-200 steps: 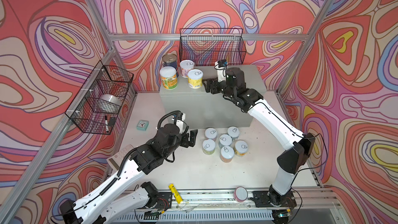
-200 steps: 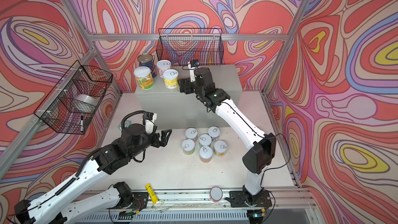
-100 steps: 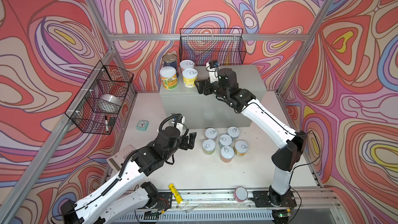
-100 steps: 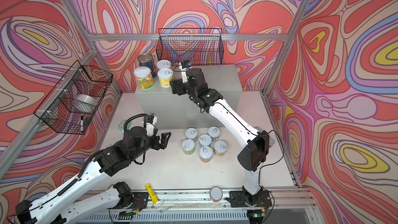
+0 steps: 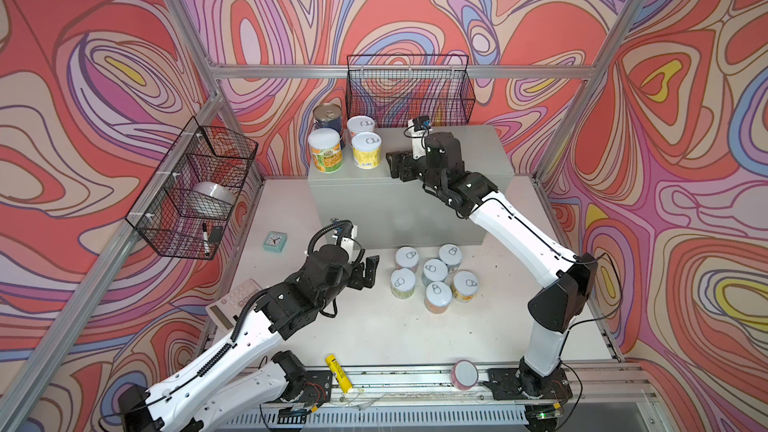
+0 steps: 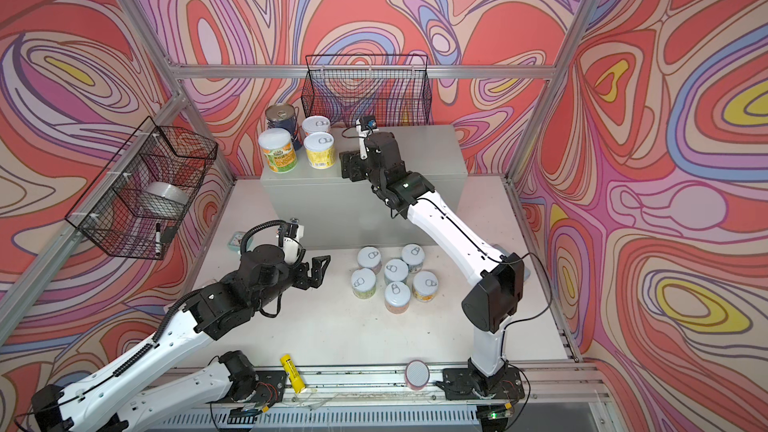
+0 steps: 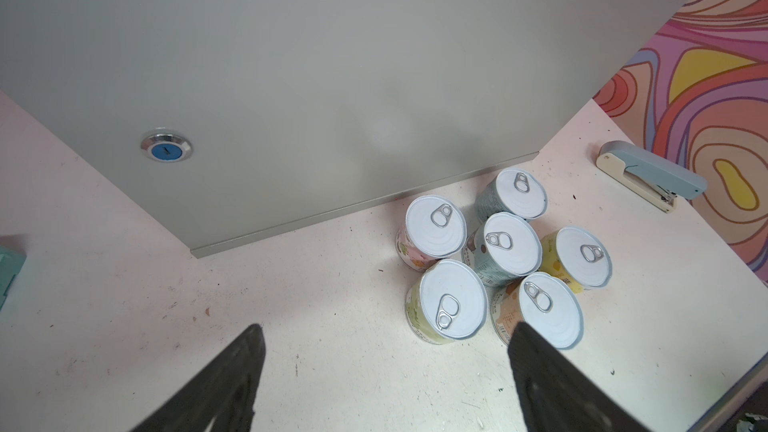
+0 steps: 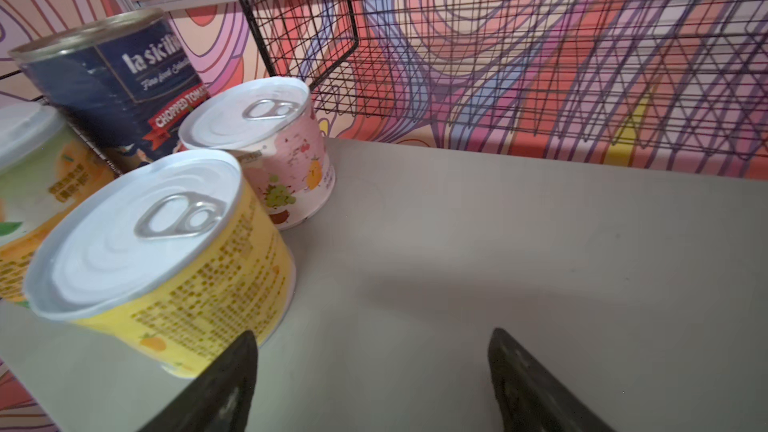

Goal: Place and organize the canned foods onto the counter
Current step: 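Push the yellow can toward the pink can with the right gripper while the left lowers, then draw the right gripper back from the yellow can and lower it toward the table cans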

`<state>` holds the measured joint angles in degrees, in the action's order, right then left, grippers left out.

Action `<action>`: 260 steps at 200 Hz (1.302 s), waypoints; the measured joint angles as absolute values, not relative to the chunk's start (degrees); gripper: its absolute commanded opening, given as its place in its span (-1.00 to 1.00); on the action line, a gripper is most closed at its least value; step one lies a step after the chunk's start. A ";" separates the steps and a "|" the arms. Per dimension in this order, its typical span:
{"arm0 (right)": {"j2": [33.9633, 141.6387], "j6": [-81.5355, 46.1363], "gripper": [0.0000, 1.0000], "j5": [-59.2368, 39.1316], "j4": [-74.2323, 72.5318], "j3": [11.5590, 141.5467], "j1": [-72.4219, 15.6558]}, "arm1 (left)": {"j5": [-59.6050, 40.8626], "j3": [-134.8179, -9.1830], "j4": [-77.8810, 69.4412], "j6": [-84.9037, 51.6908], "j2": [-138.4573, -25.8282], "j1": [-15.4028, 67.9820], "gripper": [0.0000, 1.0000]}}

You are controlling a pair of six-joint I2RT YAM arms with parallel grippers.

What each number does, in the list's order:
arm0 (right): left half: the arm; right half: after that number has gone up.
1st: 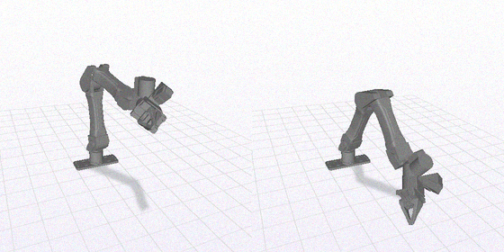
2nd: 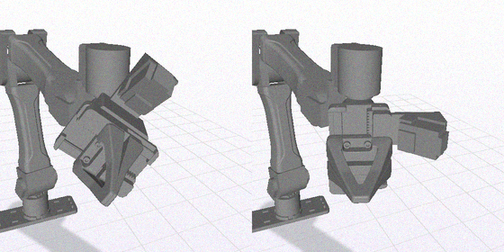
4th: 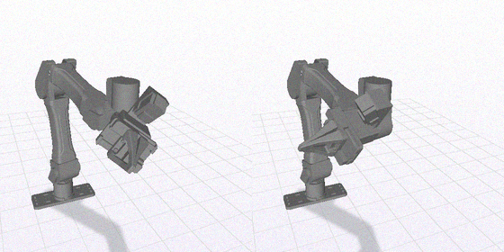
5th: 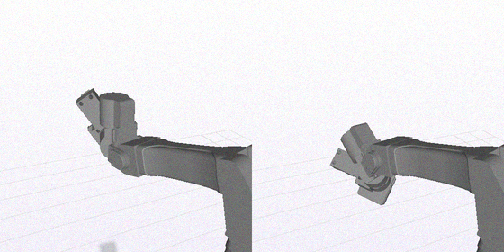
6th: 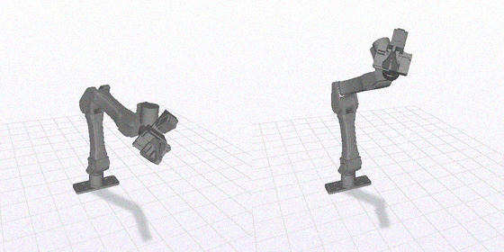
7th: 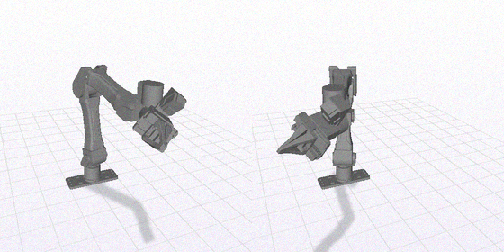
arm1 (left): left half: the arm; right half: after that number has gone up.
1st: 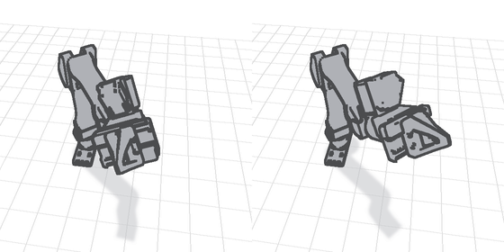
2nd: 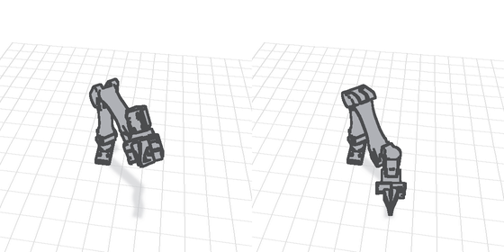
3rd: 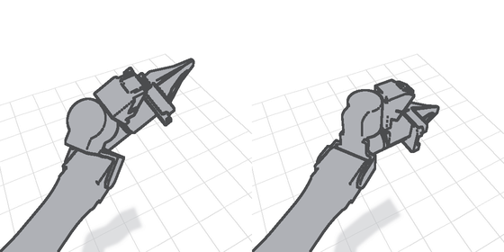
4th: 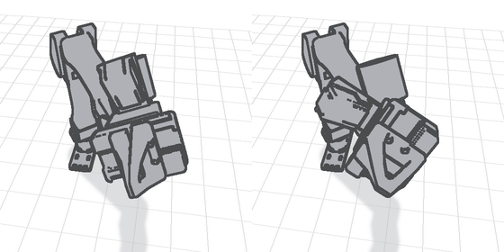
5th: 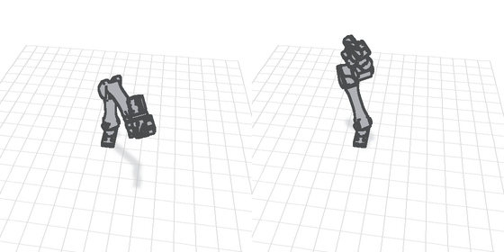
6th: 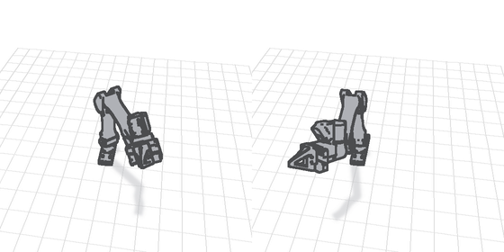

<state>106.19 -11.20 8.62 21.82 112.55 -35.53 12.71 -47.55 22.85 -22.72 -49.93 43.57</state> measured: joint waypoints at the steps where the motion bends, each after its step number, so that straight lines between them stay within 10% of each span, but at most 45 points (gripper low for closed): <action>1: 106.19 -11.20 0.80 8.64 21.82 112.55 -35.51 | 12.69 -47.55 22.85 -22.72 -49.93 43.57 0.86; 260: 115.81 -9.93 0.81 9.08 20.99 123.94 -37.23 | 14.48 -44.10 21.52 -23.27 -48.84 43.57 1.00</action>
